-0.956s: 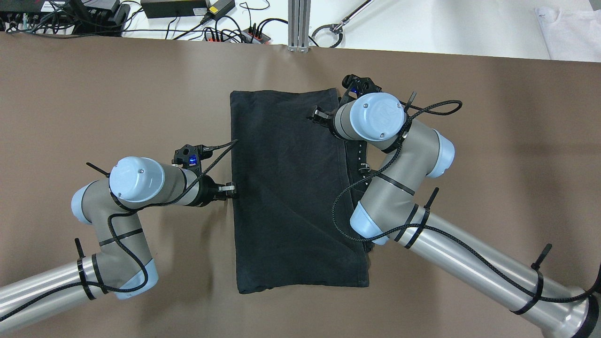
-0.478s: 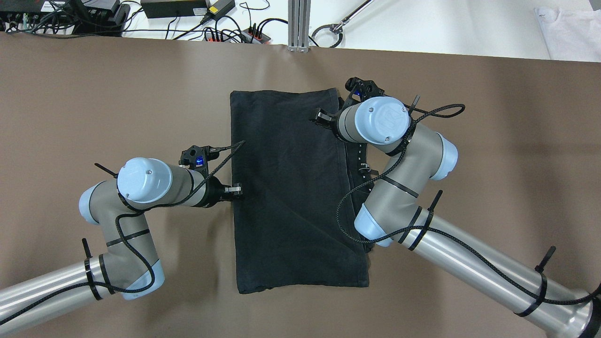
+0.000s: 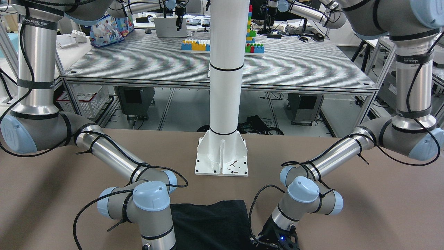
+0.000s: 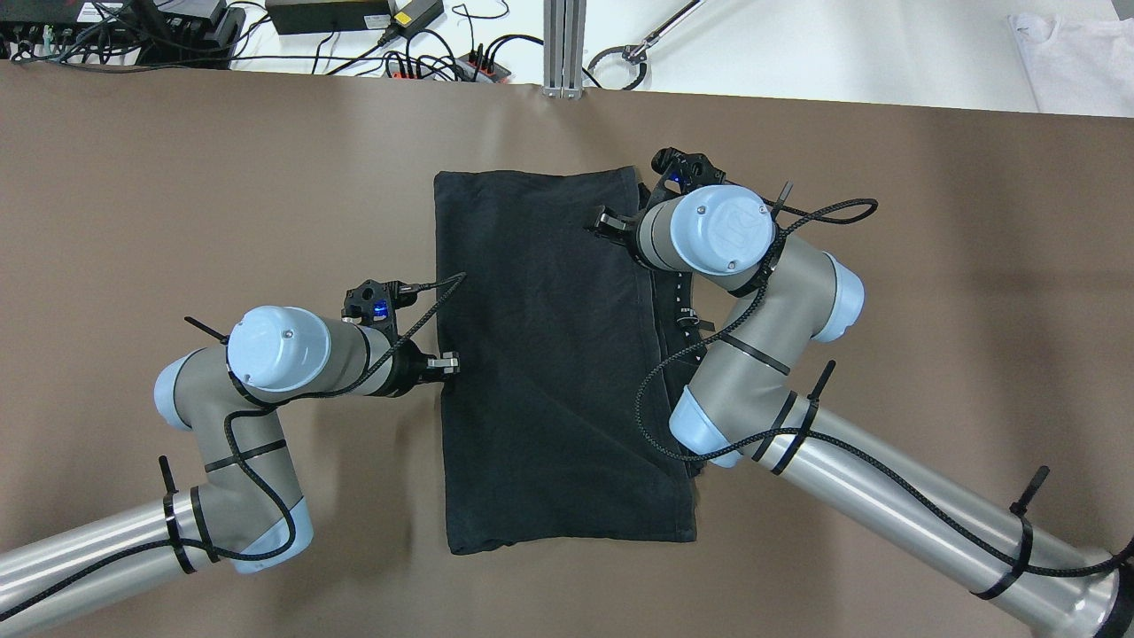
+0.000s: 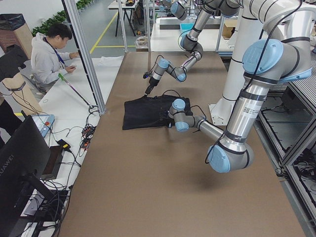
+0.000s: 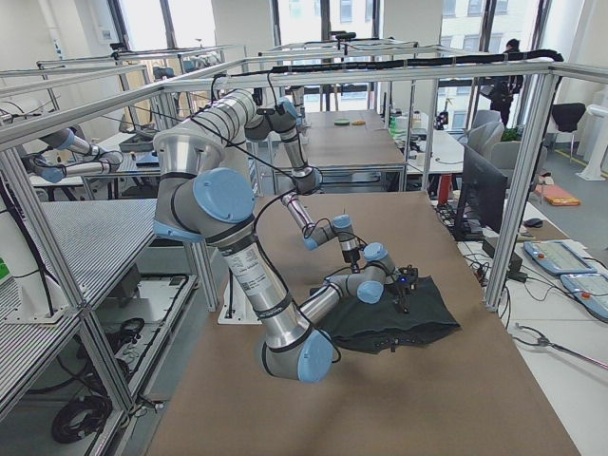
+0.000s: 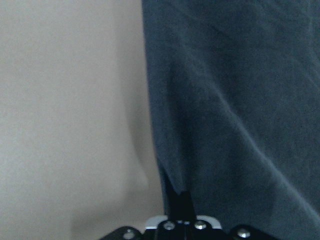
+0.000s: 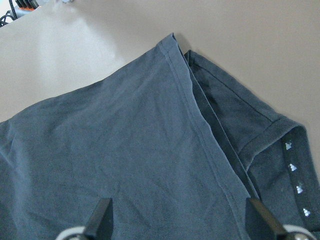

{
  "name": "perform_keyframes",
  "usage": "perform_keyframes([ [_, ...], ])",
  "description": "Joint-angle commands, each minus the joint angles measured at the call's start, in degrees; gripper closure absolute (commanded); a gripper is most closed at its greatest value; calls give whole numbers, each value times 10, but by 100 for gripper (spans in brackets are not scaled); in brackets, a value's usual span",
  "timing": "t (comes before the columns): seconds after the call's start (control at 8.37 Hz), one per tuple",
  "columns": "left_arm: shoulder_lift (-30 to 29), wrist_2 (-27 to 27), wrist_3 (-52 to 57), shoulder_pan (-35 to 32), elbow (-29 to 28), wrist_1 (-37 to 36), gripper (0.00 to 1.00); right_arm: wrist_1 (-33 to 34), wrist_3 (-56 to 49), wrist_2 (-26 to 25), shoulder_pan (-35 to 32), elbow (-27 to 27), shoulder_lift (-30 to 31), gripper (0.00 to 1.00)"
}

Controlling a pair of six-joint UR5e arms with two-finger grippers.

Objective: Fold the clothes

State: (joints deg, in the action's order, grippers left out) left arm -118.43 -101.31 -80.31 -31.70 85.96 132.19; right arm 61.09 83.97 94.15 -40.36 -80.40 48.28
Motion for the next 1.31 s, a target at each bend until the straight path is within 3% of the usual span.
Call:
perform_keyframes([
  [0.0,14,-6,42,-18,17,0,100,0,1,0,1,-1,1,7],
  [0.24,29,-41,92,-57,17,1,100,0,1,0,1,-2,3,7],
  [0.48,45,-41,109,-64,17,1,100,0,1,0,2,-2,4,7],
  [0.6,45,-41,109,-64,20,2,79,0,1,0,2,-2,4,7],
  [0.72,46,-38,109,-64,30,3,1,0,1,0,2,-2,4,6],
  [0.96,73,-42,104,-72,105,0,0,-1,9,-5,18,-4,5,6],
  [1.19,119,-37,54,-69,153,3,0,-1,50,-45,62,-27,8,6],
])
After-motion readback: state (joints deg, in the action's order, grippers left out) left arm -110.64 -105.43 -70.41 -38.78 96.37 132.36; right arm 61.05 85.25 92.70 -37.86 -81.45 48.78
